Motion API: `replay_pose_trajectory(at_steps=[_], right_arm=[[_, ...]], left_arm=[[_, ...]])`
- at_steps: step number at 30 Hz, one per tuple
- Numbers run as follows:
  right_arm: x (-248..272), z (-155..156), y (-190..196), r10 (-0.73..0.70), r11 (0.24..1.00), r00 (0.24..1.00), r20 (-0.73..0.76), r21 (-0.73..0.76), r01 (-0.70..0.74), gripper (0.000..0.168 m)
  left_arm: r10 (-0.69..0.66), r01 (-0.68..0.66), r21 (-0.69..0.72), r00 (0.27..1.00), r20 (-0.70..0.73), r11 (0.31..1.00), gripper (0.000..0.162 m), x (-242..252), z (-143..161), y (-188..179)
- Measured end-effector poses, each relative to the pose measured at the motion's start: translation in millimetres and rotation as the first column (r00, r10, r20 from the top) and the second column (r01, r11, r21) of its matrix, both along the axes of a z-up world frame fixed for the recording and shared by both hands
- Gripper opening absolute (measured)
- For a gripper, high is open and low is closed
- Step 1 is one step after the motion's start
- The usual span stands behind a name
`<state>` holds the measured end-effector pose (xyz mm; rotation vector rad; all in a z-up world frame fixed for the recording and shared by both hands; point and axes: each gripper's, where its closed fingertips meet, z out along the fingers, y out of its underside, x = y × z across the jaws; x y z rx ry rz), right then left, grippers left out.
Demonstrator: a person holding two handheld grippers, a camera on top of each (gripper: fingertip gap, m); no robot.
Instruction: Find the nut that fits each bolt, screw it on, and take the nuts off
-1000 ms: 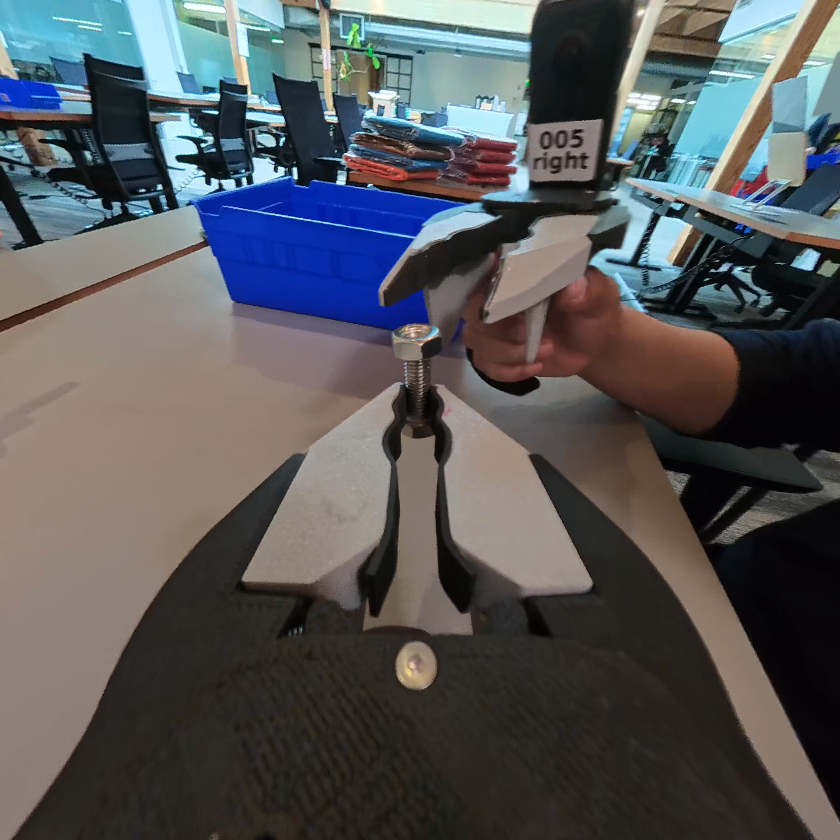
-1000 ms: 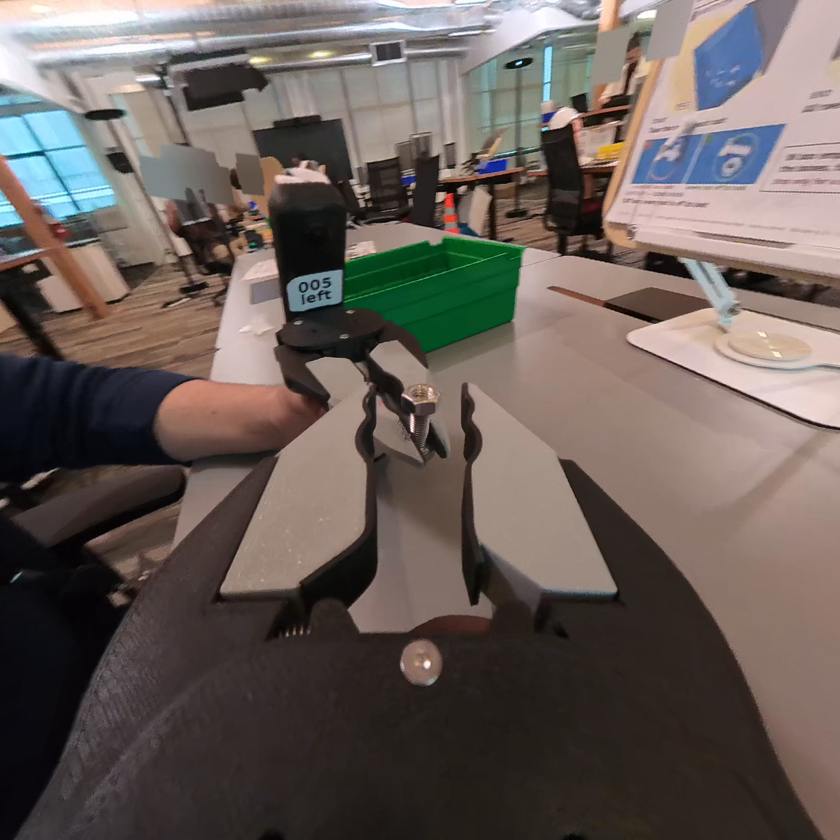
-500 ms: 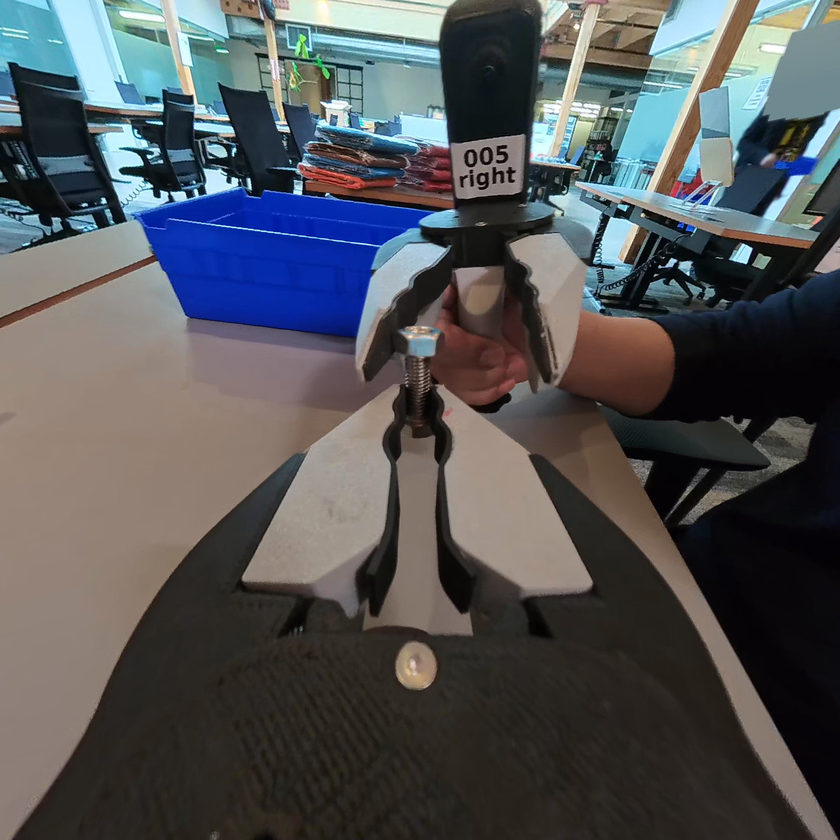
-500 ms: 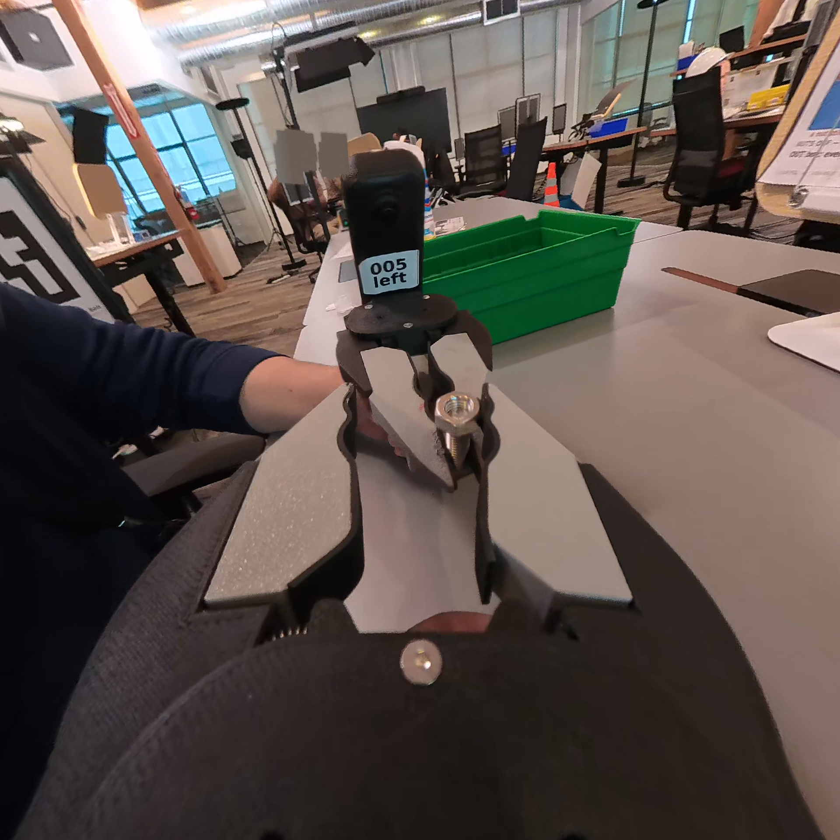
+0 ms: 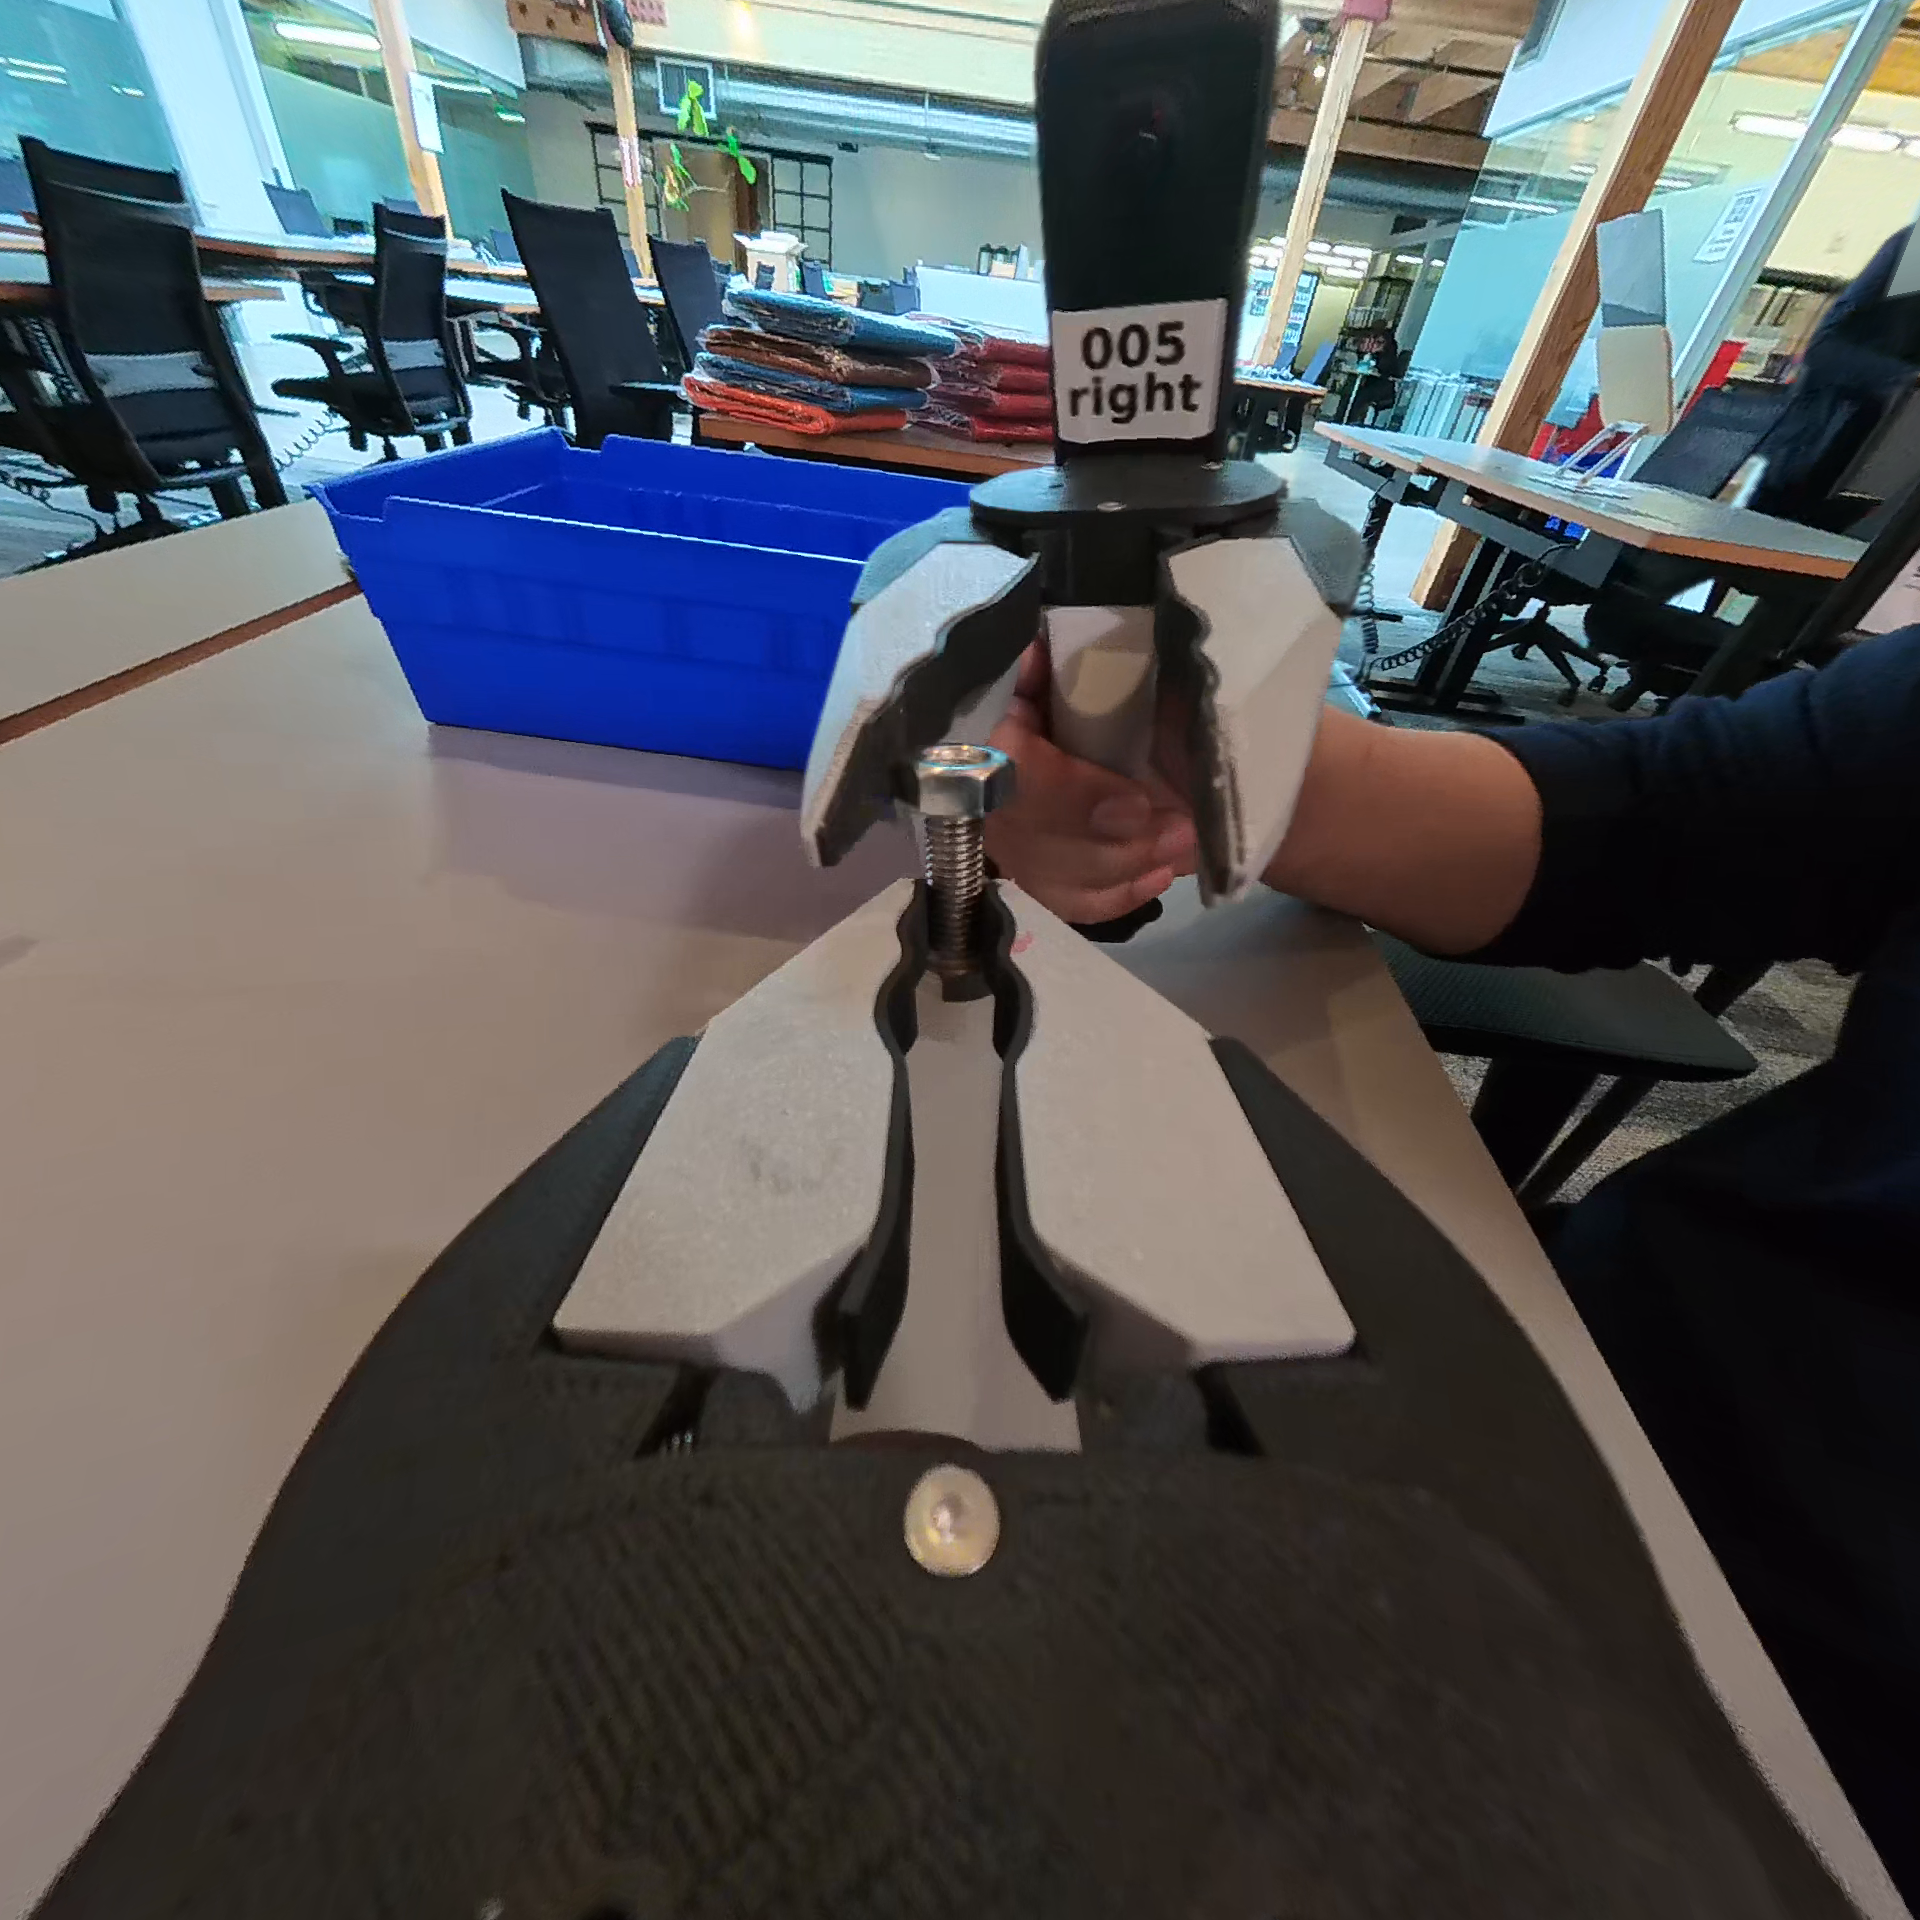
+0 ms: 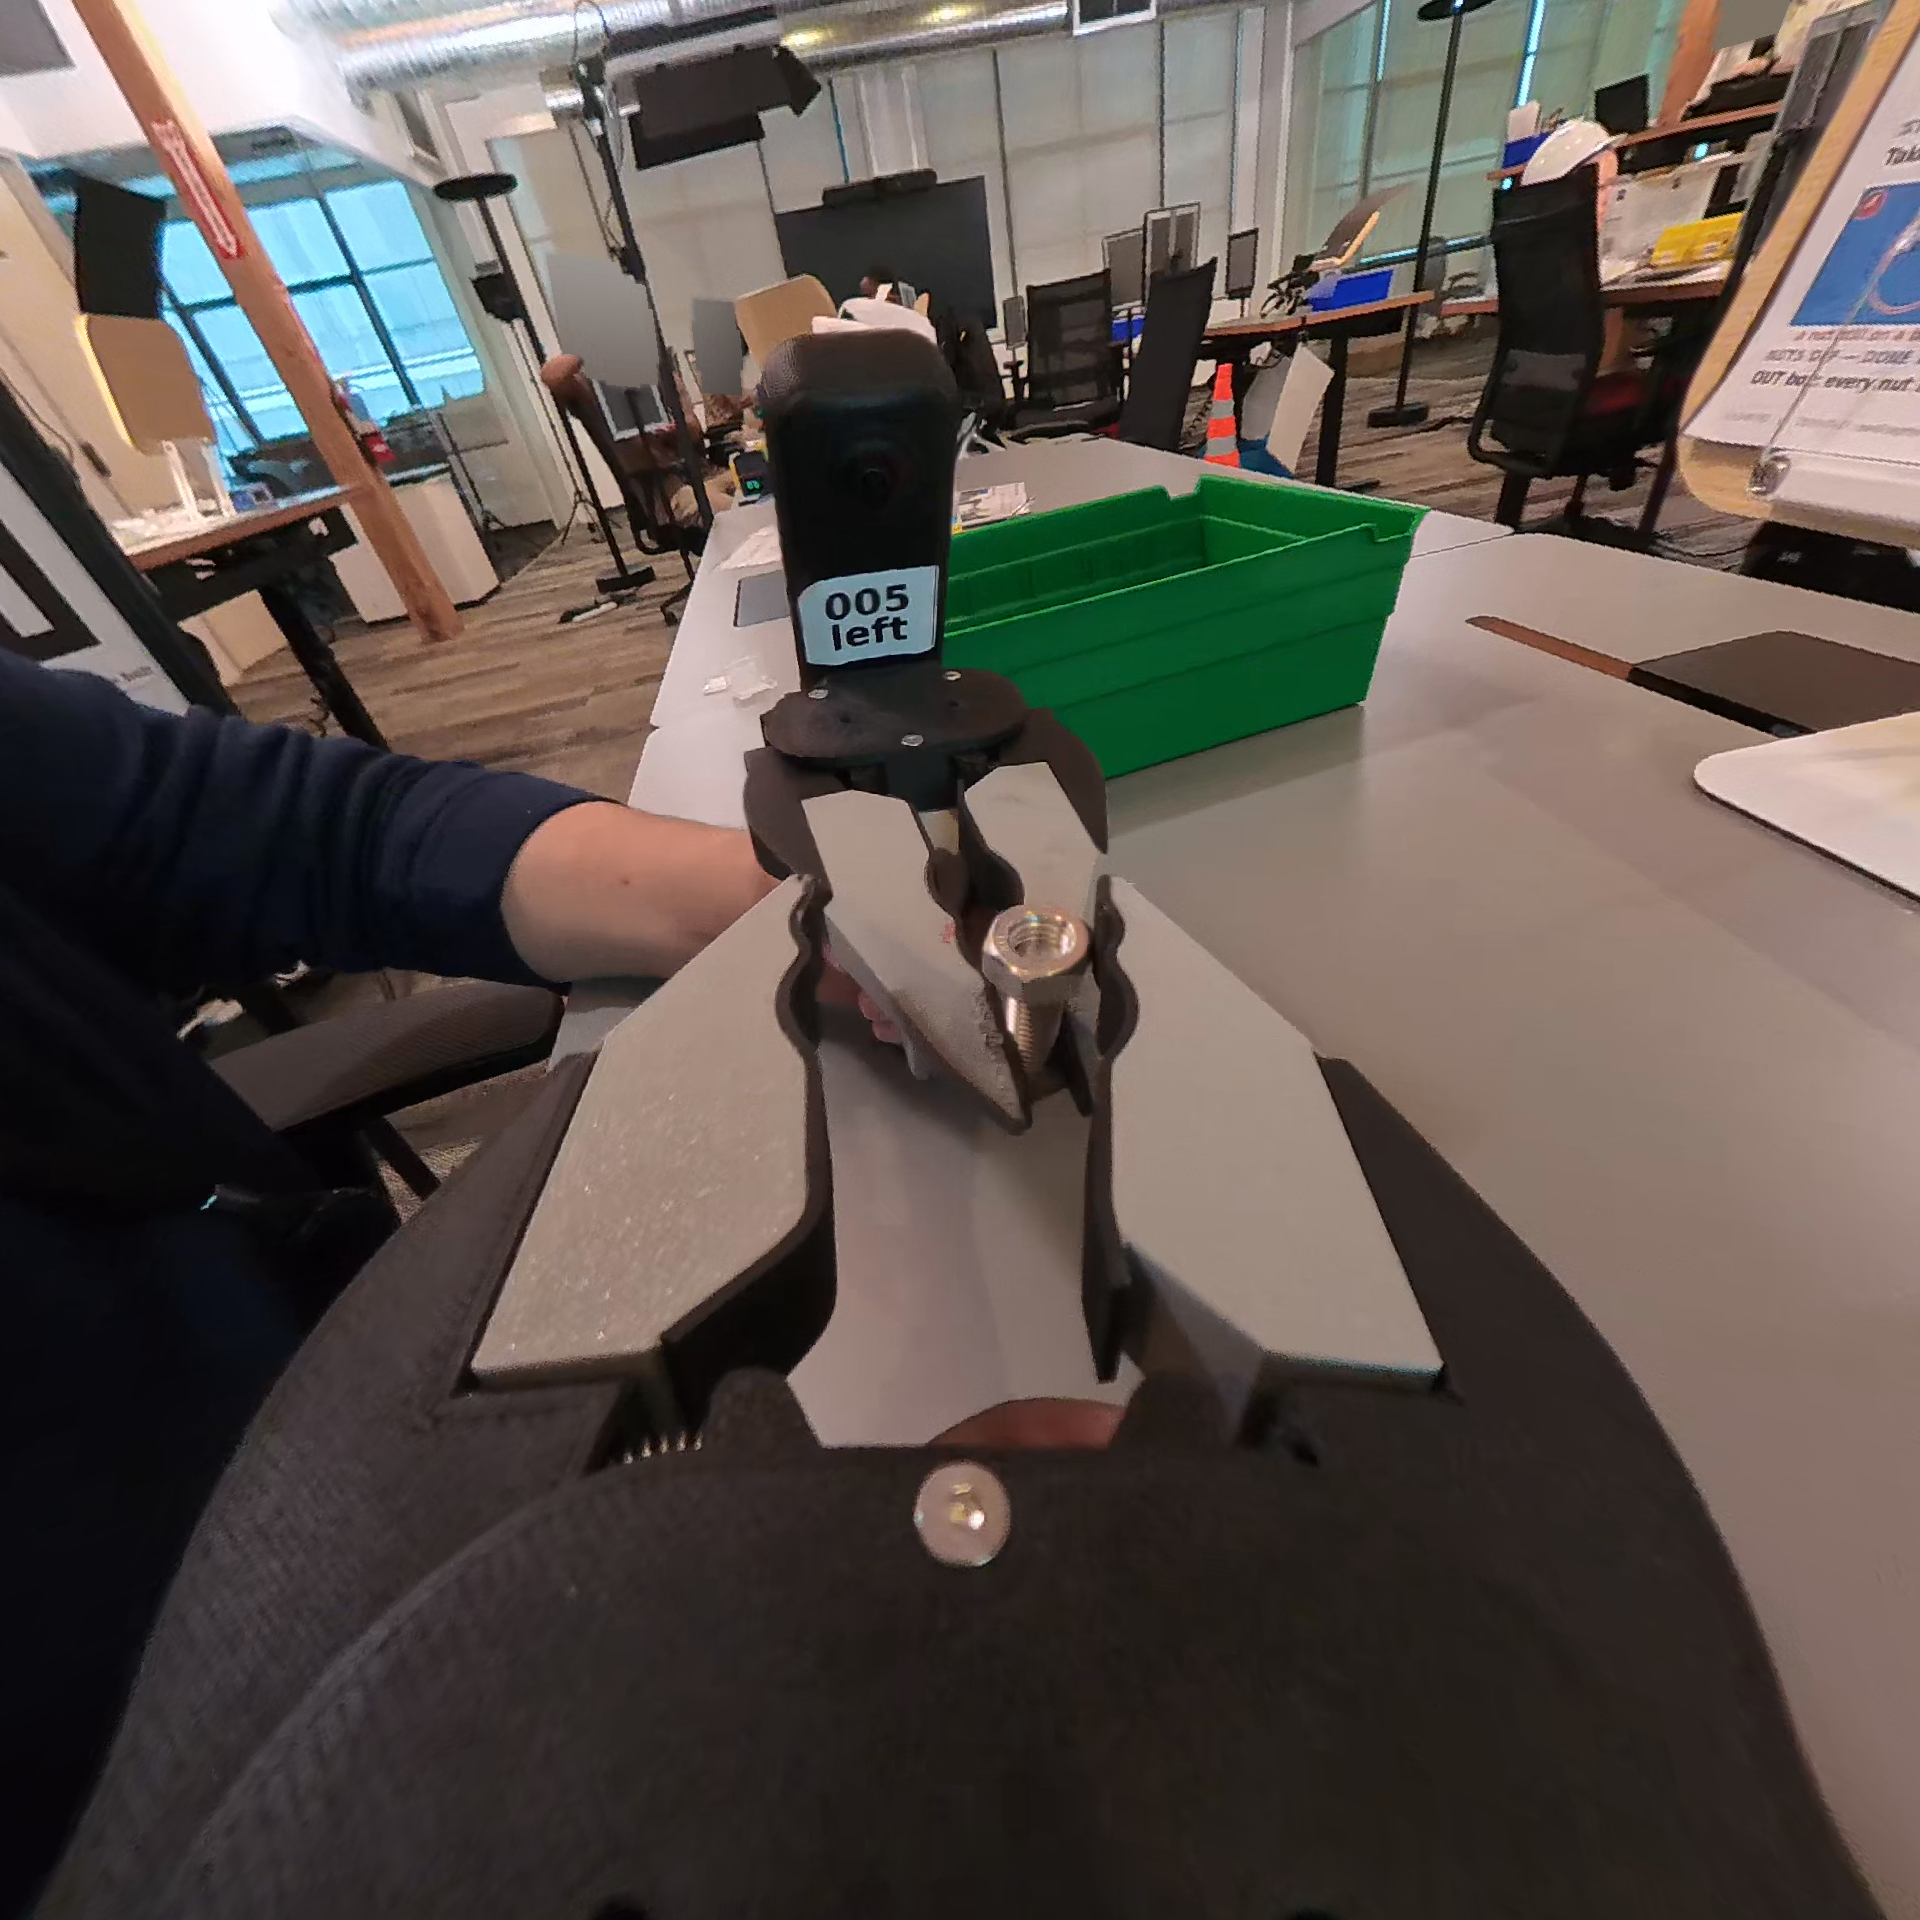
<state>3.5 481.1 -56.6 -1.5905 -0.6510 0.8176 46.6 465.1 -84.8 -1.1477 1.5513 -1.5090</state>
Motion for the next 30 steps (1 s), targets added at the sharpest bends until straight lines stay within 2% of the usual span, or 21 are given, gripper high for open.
replay_pose_trajectory(at_steps=[6,13,17,18,19,20,23,26,27,30], right_arm=[[16,-6,-2,-0.059,0.998,0.998,0.024,0.005,0.059,0.044],[7,0,5,-0.05,0.999,0.999,0.011,0.017,0.05,0.049],[10,-3,6,-0.099,0.994,0.994,0.047,0.047,0.096,0.053],[14,-3,5,-0.109,0.993,0.993,0.049,0.056,0.106,0.051],[15,-1,1,-0.093,0.994,0.995,0.036,0.059,0.091,0.039],[17,2,-1,-0.082,0.995,0.997,0.006,0.056,0.082,0.036],[24,-1,9,-0.127,0.992,0.991,-0.027,0.009,0.128,0.049],[14,-3,10,-0.092,0.996,0.995,-0.04,-0.014,0.092,0.052],[9,-3,8,-0.07,0.997,0.997,-0.037,-0.016,0.069,0.049],[13,-7,10,-0.111,0.994,0.994,-0.005,-0.006,0.111,0.058]], left_arm=[[0.027,-0.027,-0.047,1.0,0.009,0.999,0.007,-1,5,11],[-0.002,0.002,-0.023,1.0,-0.007,1.0,0.007,1,0,0],[0.054,-0.055,-0.051,0.998,-0.02,0.997,0.007,1,0,17],[0.076,-0.078,-0.074,0.997,-0.025,0.994,0.007,0,1,23],[0.093,-0.095,-0.093,0.995,-0.029,0.991,0.007,0,1,29],[0.096,-0.098,-0.1,0.995,-0.032,0.99,0.007,-1,1,32],[0.056,-0.057,-0.101,0.998,-0.007,0.993,0.007,-2,5,24],[0.028,-0.03,-0.069,0.999,-0.03,0.997,0.007,1,0,11],[0.032,-0.035,-0.07,0.999,-0.041,0.997,0.007,2,-2,11],[0.073,-0.081,-0.127,0.995,-0.064,0.989,0.007,3,-5,26]])
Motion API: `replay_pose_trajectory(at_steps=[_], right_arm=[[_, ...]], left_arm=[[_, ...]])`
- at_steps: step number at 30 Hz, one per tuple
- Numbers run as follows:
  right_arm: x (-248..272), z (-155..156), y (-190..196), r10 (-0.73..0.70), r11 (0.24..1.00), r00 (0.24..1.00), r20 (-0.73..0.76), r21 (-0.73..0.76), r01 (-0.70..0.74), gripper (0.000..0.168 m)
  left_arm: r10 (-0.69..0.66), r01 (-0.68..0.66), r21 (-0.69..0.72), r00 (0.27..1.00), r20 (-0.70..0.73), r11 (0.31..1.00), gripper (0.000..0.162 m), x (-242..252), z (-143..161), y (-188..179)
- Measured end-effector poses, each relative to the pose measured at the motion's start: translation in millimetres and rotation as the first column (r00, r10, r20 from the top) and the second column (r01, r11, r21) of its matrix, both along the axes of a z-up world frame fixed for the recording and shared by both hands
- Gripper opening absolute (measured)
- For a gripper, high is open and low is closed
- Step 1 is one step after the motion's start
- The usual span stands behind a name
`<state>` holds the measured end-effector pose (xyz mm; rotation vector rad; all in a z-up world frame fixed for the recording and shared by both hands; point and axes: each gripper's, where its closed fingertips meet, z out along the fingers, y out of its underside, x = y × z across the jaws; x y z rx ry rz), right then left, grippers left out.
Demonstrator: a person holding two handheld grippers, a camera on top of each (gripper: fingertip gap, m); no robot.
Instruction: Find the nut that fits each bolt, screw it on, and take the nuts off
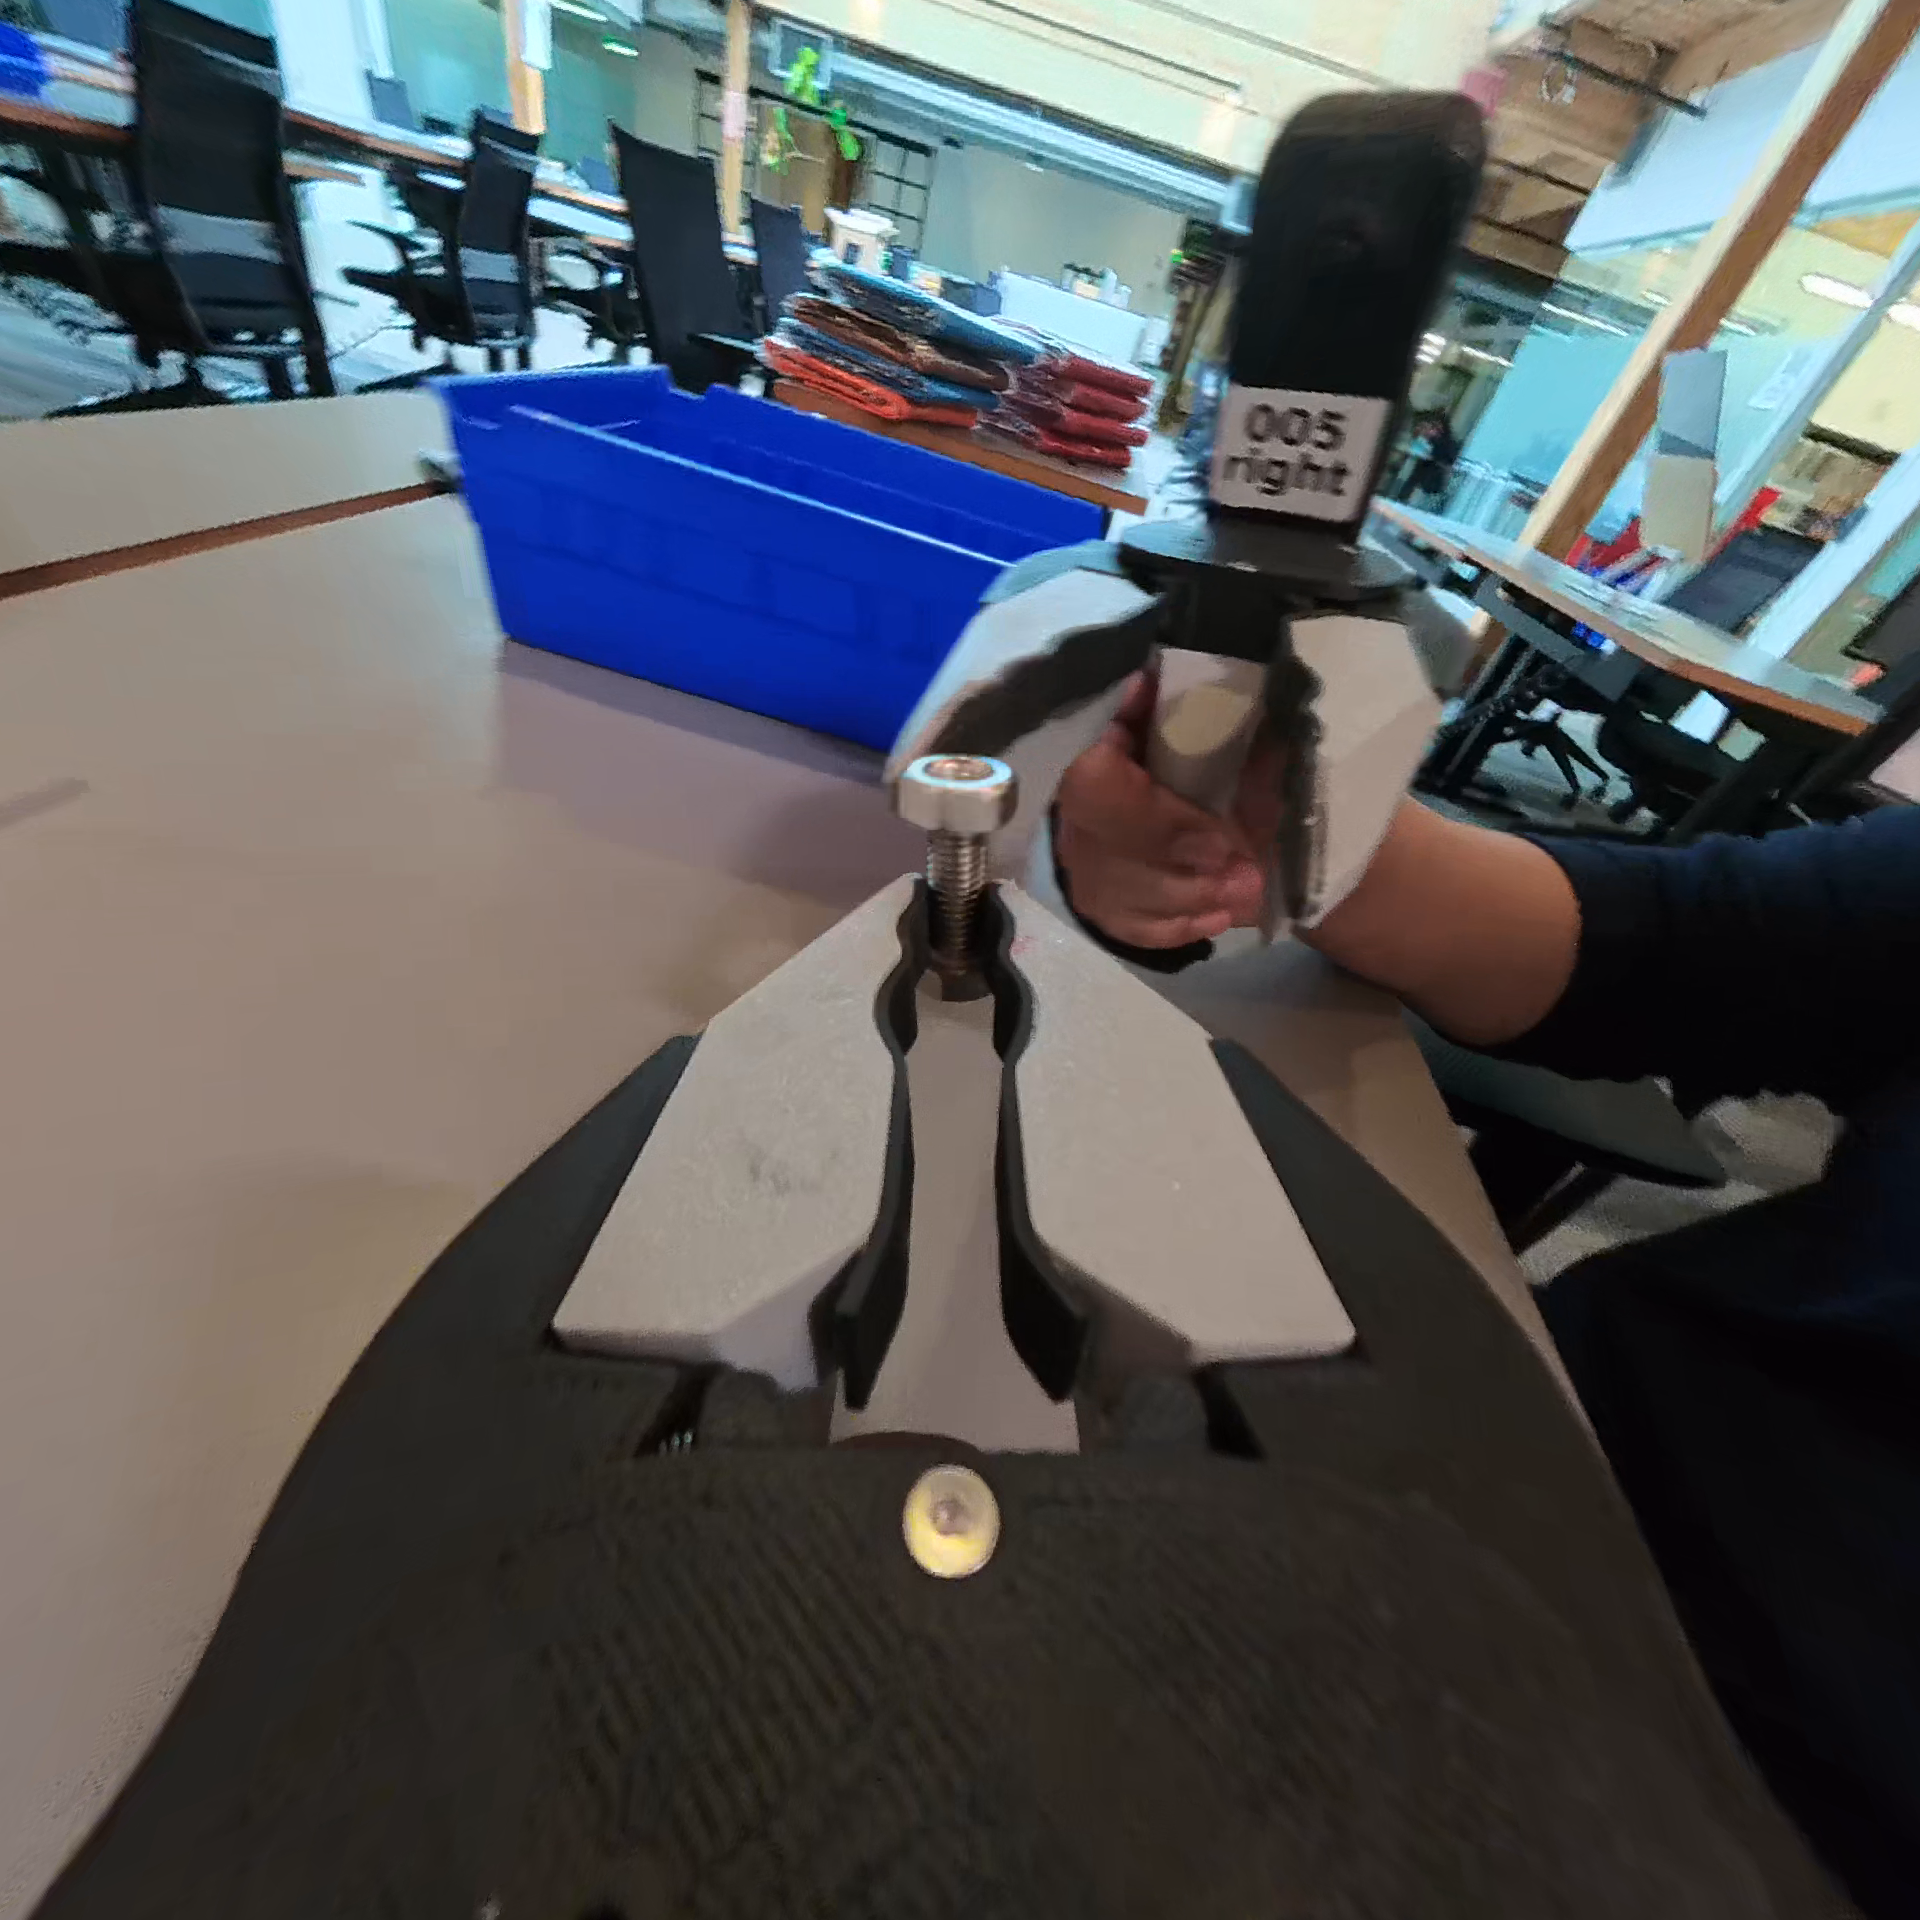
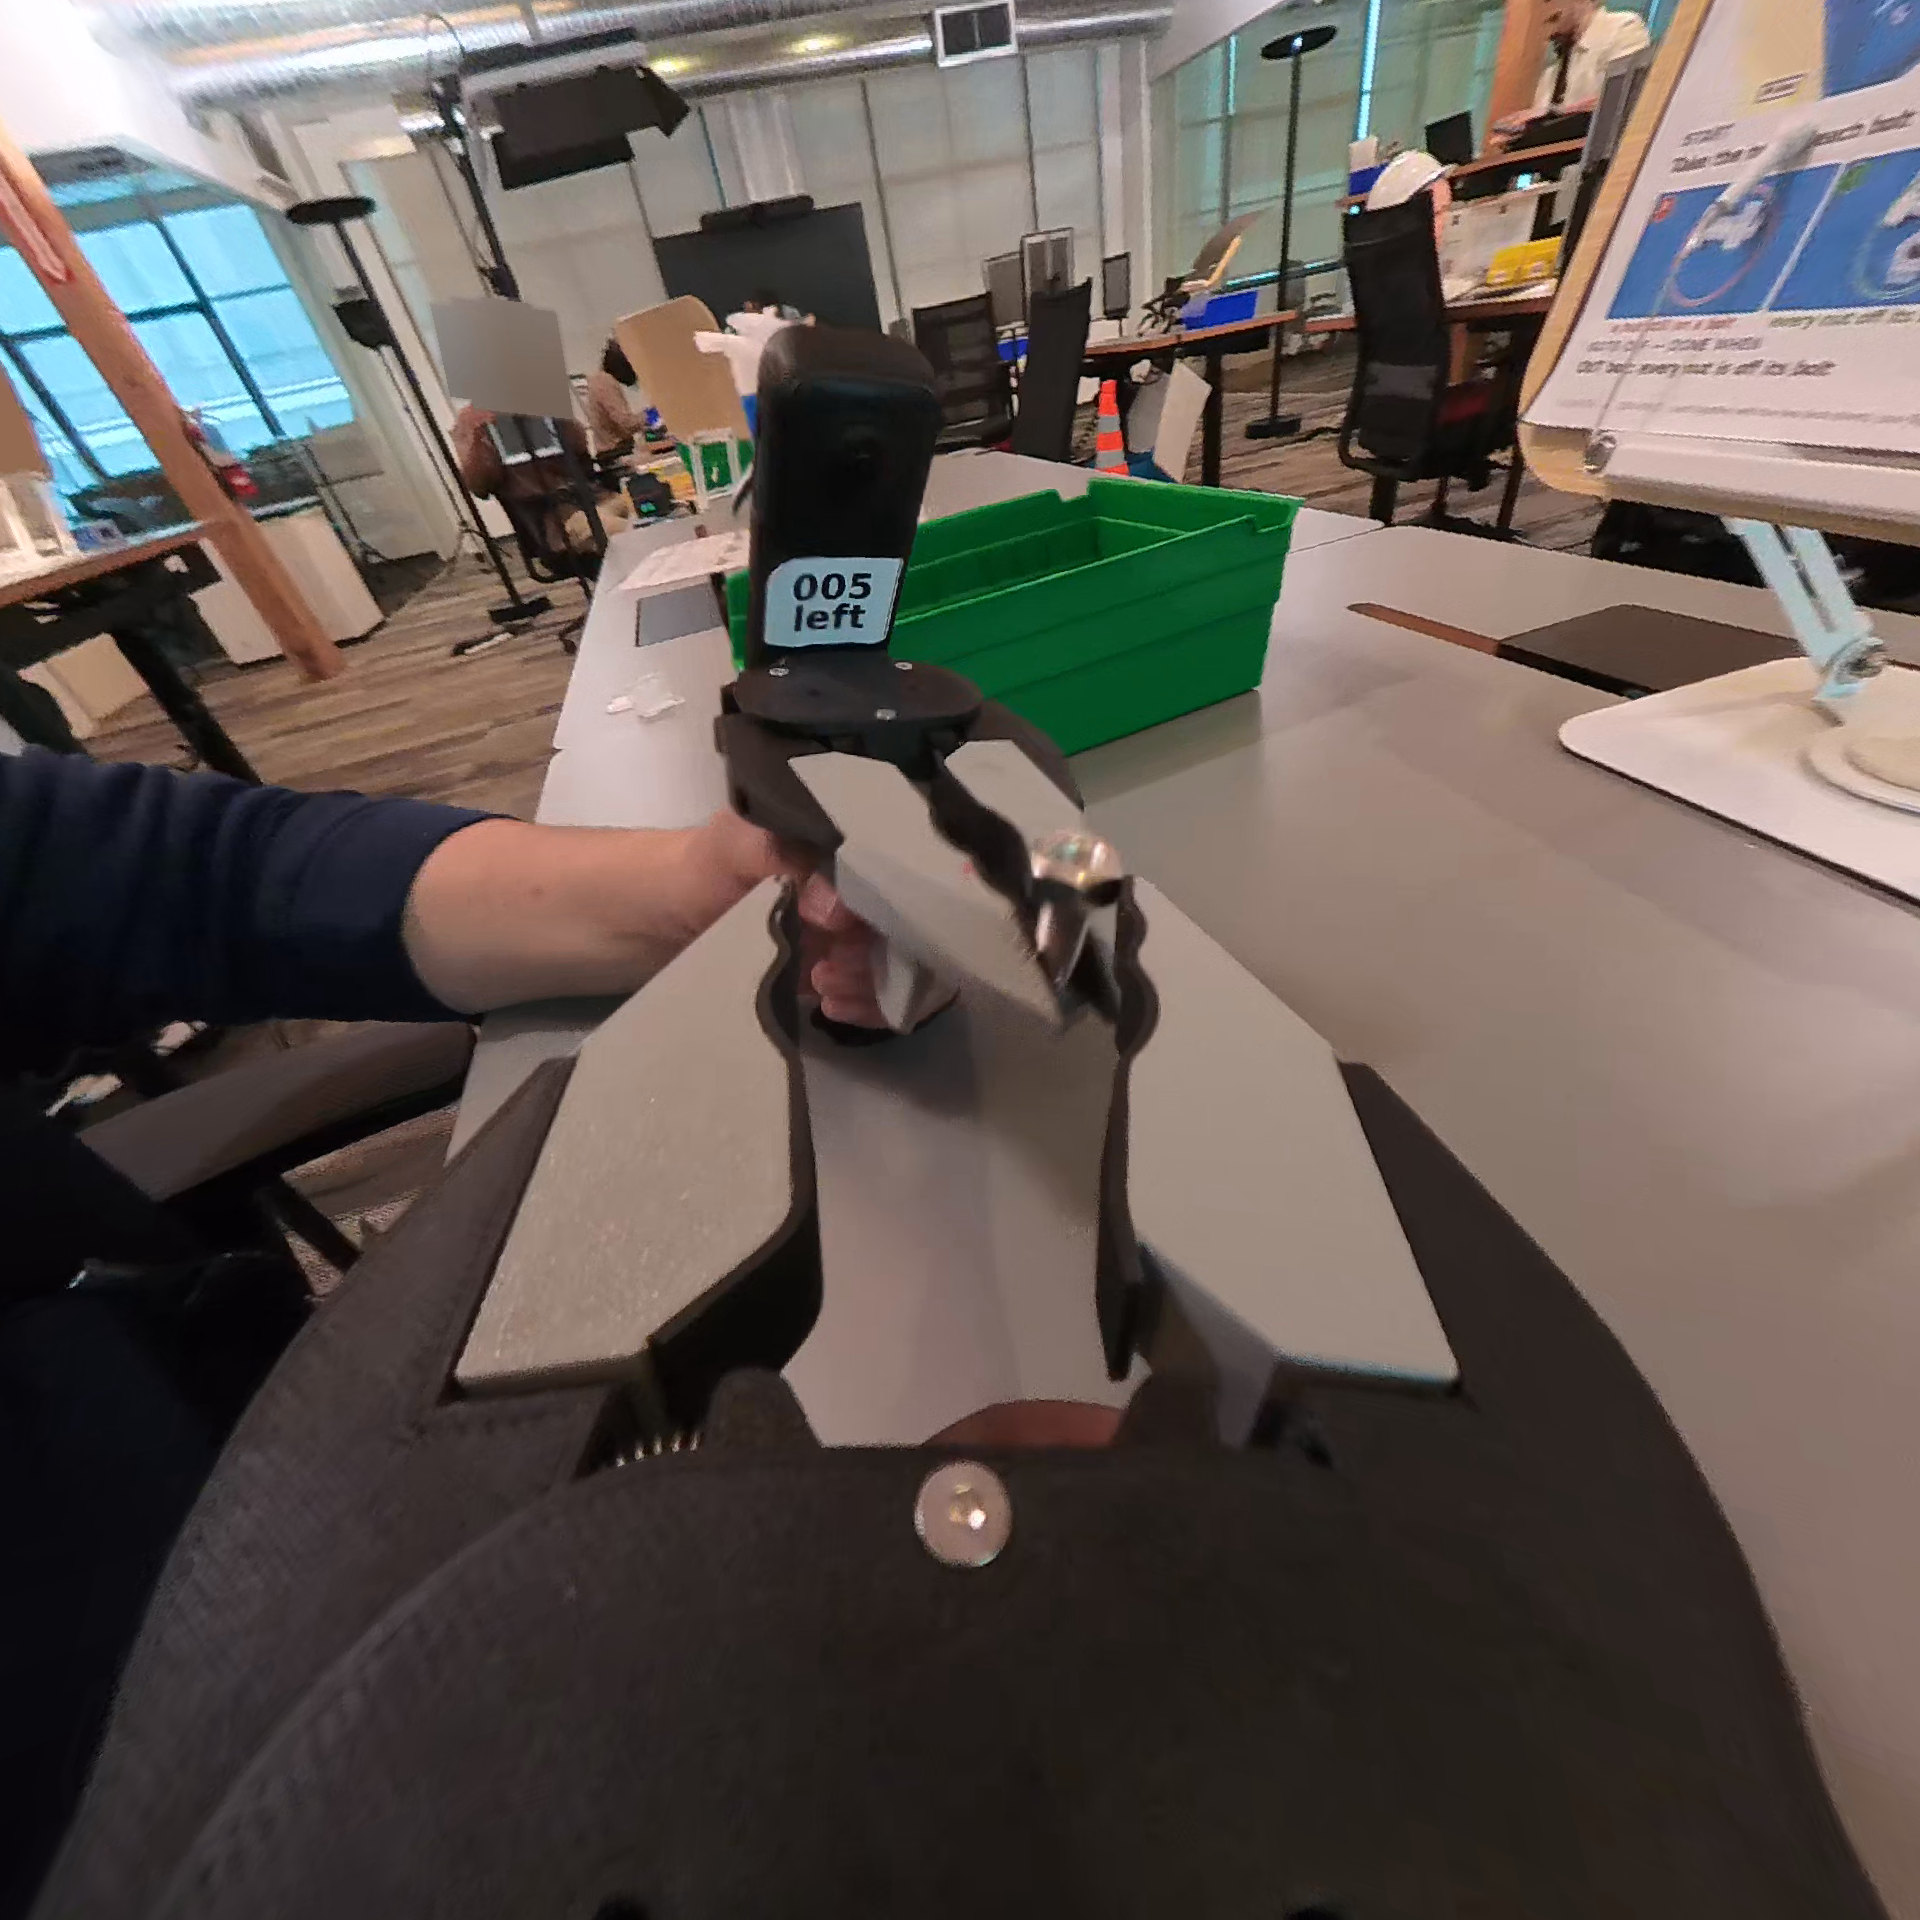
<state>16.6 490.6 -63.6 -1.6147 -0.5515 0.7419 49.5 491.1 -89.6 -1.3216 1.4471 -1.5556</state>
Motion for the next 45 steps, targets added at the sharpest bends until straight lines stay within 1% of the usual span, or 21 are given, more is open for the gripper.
replay_pose_trajectory(at_steps=[2,7,11,13,14,15,17,20,23,25,28,29,30,34,35,38,40,41,42,43,45], right_arm=[[-2,3,-11,0.065,0.998,0.997,-0.036,0.016,-0.065,0.025],[15,-4,8,-0.053,0.998,0.997,-0.061,-0.046,0.05,0.045],[3,-3,5,0.021,0.997,0.994,-0.106,-0.078,-0.029,0.044],[3,-2,2,0.027,0.997,0.994,-0.102,-0.069,-0.034,0.051],[7,-1,1,0.021,0.998,0.995,-0.096,-0.061,-0.026,0.046],[5,3,-9,0.087,0.995,0.99,-0.115,-0.038,-0.092,0.005],[13,10,-9,0.074,0.995,0.978,-0.197,-0.045,-0.084,0.016],[24,-1,7,-0.015,0.993,0.983,-0.185,-0.114,-0.006,0.046],[16,-6,10,-0.009,0.992,0.986,-0.166,-0.129,-0.013,0.049],[6,-8,6,0.037,0.991,0.989,-0.144,-0.124,-0.056,0.044],[7,-5,4,0.015,0.996,0.994,-0.105,-0.084,-0.023,0.051],[10,-2,2,0.016,0.997,0.995,-0.102,-0.067,-0.023,0.043],[10,4,-4,0.058,0.997,0.99,-0.129,-0.04,-0.064,0.017],[25,2,9,-0.025,0.995,0.98,-0.197,-0.1,0.005,0.049],[26,-1,12,-0.038,0.994,0.981,-0.189,-0.11,0.018,0.051],[15,-6,10,-0.004,0.993,0.988,-0.157,-0.118,-0.015,0.049],[7,-5,4,0.045,0.994,0.99,-0.137,-0.097,-0.059,0.041],[7,-2,3,0.042,0.996,0.991,-0.131,-0.079,-0.052,0.049],[9,2,1,0.045,0.997,0.991,-0.124,-0.05,-0.051,0.042],[7,10,-7,0.087,0.996,0.985,-0.146,-0.006,-0.089,0.021],[14,20,-9,0.079,0.997,0.976,-0.204,0.019,-0.077,0.026]], left_arm=[[0.078,-0.078,-0.012,0.997,-0.027,0.997,0.007,-1,-5,20],[0.009,-0.009,-0.054,1.0,0.0,0.998,0.007,-2,1,7],[-0.033,0.032,-0.011,0.999,-0.023,0.999,0.007,2,-4,-9],[-0.01,0.01,-0.01,1.0,-0.021,1.0,0.007,2,-4,-3],[0.035,-0.035,-0.011,0.999,-0.021,0.999,0.007,2,-4,6],[0.112,-0.113,-0.017,0.993,-0.035,0.994,0.007,2,-6,21],[0.152,-0.154,-0.029,0.986,-0.073,0.988,0.007,1,-14,34],[0.062,-0.063,-0.009,0.998,-0.025,0.998,0.007,1,-5,14],[0.001,0.0,0.04,0.999,-0.038,0.999,0.007,5,-6,-10],[-0.009,0.012,0.05,0.999,-0.054,0.999,0.007,6,-9,-15],[0.054,-0.053,0.03,0.998,-0.022,0.998,0.007,6,-5,0],[0.09,-0.09,0.001,0.996,-0.013,0.996,0.007,6,-4,9],[0.129,-0.129,-0.025,0.991,-0.021,0.991,0.007,5,-5,18],[0.068,-0.069,-0.037,0.997,-0.035,0.997,0.007,5,-7,8],[0.045,-0.046,-0.031,0.998,-0.034,0.998,0.007,6,-6,1],[0.003,-0.004,-0.017,1.0,-0.022,1.0,0.007,7,-1,-13],[0.027,-0.027,-0.023,1.0,-0.008,0.999,0.007,7,1,-7],[0.039,-0.039,-0.043,0.999,0.003,0.998,0.007,5,3,-1],[0.073,-0.072,-0.072,0.997,0.008,0.995,0.007,4,5,9],[0.121,-0.121,-0.088,0.993,-0.005,0.989,0.007,3,3,22],[0.141,-0.144,-0.069,0.989,-0.037,0.987,0.007,0,-4,32]])
